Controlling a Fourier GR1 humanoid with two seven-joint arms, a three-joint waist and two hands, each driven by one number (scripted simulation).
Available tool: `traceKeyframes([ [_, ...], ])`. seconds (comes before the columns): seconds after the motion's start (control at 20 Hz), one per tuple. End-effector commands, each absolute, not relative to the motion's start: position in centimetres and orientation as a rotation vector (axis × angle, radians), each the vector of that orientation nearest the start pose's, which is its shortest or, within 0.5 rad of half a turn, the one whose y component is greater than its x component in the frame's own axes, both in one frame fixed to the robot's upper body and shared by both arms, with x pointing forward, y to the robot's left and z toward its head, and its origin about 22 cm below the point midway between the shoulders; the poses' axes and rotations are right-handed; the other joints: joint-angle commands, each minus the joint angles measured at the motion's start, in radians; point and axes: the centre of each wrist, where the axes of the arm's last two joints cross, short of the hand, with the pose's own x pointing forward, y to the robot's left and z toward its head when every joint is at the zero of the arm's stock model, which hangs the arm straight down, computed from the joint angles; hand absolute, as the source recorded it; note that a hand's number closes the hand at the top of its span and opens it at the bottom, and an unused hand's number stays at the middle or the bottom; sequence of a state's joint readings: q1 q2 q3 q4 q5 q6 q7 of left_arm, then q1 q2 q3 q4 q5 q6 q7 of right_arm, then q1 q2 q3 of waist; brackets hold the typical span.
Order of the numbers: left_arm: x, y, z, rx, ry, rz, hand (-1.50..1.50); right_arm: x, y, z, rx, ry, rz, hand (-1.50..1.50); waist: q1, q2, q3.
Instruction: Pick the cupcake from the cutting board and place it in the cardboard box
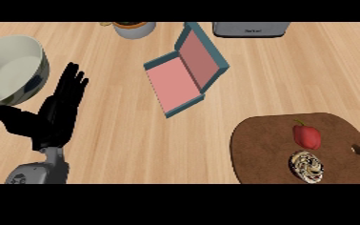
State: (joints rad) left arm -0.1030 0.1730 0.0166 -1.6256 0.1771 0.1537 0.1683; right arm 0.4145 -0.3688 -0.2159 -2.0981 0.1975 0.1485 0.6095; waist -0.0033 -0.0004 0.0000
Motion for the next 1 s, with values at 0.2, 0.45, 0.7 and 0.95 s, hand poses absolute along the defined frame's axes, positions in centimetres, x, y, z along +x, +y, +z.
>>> traceKeyframes([
  [0.2, 27.1, 25.9, 5.5, 0.086, -1.540, 0.115, 0.00, 13.6, -33.5, 7.6, -0.621, -0.998, 0.262, -1.50, -0.001, 0.000, 0.000],
  [0.45, 25.5, 26.6, 4.4, 0.075, -1.533, 0.108, 0.00, 15.0, -32.5, 6.0, -0.647, -0.979, 0.268, -1.50, 0.002, 0.000, 0.000],
  [0.7, 27.3, 26.4, 7.4, 0.073, -1.534, 0.094, 0.00, 14.3, -33.5, 6.7, -0.688, -0.958, 0.285, -1.50, -0.001, 0.000, 0.000],
  [0.95, 25.8, 25.8, 6.7, 0.074, -1.550, 0.113, 0.00, 15.6, -32.1, 4.5, -0.678, -0.931, 0.295, -1.50, 0.003, 0.000, 0.000],
])
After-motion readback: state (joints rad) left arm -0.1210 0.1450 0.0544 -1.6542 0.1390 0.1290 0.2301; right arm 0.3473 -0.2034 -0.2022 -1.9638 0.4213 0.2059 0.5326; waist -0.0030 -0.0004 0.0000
